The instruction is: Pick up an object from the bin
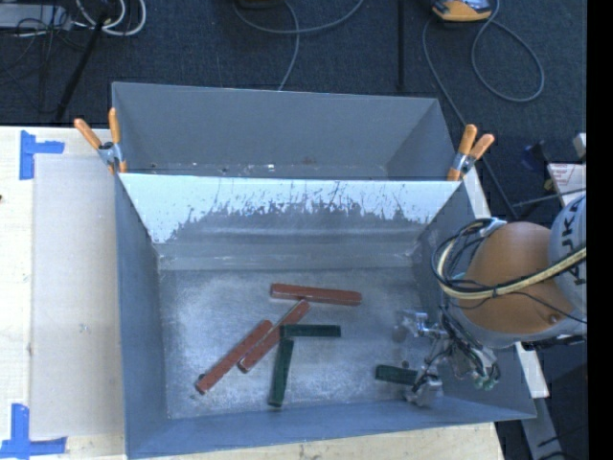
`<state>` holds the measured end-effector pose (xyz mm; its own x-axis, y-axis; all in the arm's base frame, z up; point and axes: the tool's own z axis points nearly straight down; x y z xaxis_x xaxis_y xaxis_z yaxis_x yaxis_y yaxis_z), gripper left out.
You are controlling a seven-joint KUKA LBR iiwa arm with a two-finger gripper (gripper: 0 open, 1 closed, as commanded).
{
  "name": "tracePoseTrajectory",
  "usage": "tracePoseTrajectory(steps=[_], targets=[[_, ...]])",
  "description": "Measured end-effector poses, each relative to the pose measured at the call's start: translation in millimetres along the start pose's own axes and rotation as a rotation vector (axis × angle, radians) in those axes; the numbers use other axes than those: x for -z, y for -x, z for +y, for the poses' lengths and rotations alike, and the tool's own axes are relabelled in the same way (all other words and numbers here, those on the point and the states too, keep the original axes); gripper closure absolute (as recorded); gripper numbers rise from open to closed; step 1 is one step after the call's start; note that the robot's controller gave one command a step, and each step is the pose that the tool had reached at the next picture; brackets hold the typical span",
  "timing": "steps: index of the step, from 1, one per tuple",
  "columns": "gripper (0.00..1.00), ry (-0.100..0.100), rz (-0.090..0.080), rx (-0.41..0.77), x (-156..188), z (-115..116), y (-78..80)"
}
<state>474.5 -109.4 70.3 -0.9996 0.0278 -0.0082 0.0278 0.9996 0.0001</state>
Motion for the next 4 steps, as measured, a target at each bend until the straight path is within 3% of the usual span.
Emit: tracePoseTrajectory(steps=[1,2,4], targets=[[0.00,-0.001,0.001,0.003,0.6,0.1,2.0],[1.00,0.000,0.009,0.006,-0.3,0.5,0.2],[1.00,0.000,0.008,0.018,25.0,1.7,1.3]])
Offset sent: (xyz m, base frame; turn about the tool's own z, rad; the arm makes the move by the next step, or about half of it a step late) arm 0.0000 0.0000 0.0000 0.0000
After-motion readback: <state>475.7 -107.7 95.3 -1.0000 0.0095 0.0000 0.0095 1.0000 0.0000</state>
